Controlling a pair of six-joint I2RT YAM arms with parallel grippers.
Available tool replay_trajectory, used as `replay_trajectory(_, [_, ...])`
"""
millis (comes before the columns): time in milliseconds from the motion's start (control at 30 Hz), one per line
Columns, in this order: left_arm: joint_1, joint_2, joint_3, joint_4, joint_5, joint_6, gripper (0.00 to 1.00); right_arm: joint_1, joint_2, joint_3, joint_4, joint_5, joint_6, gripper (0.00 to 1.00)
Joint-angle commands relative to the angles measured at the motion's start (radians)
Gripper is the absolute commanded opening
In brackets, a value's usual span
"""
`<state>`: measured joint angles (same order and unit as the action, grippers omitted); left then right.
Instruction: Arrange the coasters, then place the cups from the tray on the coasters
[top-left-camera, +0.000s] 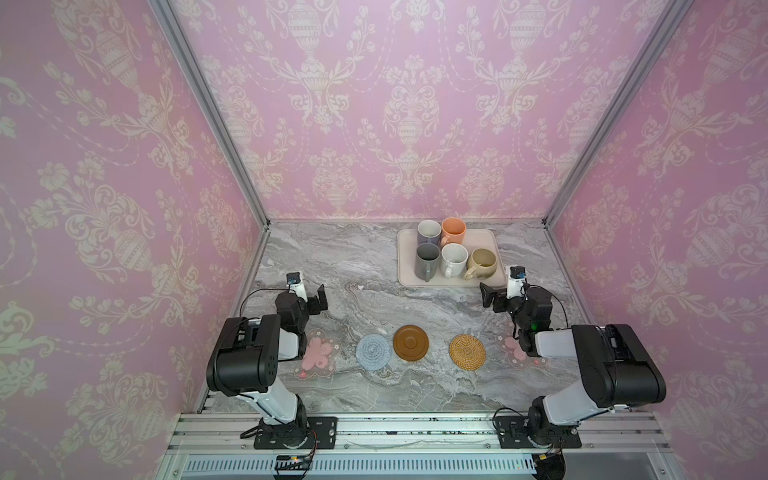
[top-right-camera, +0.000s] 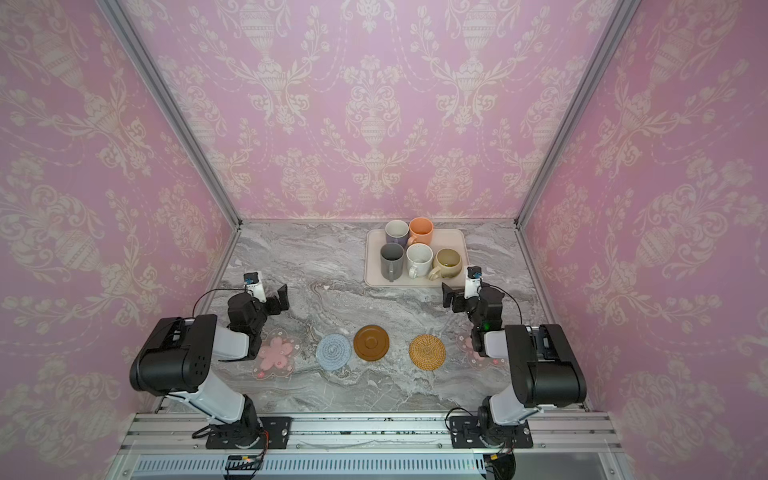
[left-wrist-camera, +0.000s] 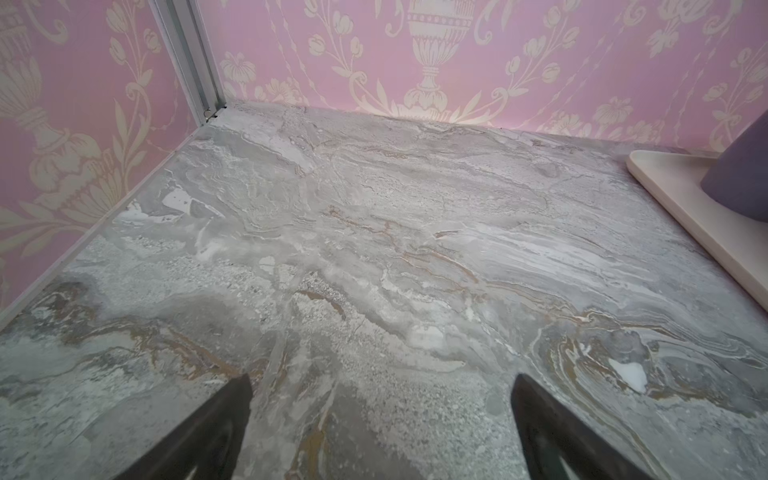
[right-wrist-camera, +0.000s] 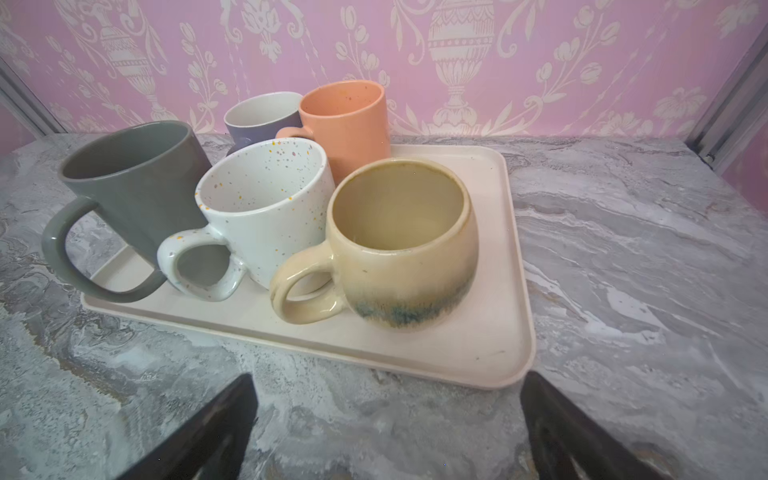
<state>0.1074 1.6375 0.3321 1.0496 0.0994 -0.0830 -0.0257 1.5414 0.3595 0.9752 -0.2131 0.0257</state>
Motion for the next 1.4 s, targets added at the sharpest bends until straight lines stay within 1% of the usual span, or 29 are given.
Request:
replay_trajectory(0, [-0.006,0.001,0.014,-0.013,0.016,0.028,0.99,-0.005,0.012,-0.011,0.014,-0.010,-0.008,1.00])
replay_trajectory(167, [-0.007,0.001,0.015,-0.013,0.015,0.028,0.99,-0.005,0.012,-0.008,0.010,0.001,-0.003,1.00])
replay_trajectory(267, [-0.006,0.001,0.015,-0.013,0.016,0.028,0.99,-0.003,0.009,-0.005,-0.002,0.101,0.030,1.00])
replay_trajectory(300, [-0.007,0.001,0.014,-0.013,0.016,0.028,0.99,-0.003,0.008,-0.006,0.001,0.105,0.032,1.00])
replay_trajectory(867, [-0.008,0.001,0.021,-0.024,0.032,0.035,0.99,0.004,0.007,-0.001,-0.010,0.123,0.028,1.00])
replay_trajectory(1000, [-0.009,0.003,0.018,-0.017,0.097,0.058,0.99,0.004,0.008,-0.002,-0.010,0.123,0.029,1.00])
replay_trajectory(1267, [-0.010,0.000,0.019,-0.020,0.083,0.055,0.99,0.005,0.008,-0.001,-0.010,0.124,0.027,1.00])
replay_trajectory(1333, [-0.012,-0.023,0.024,-0.050,0.063,0.052,0.99,0.005,0.007,-0.003,-0.008,0.124,0.026,1.00])
replay_trajectory(1367, [-0.012,-0.048,0.036,-0.093,0.059,0.050,0.99,0.005,0.008,-0.004,-0.007,0.126,0.027,1.00])
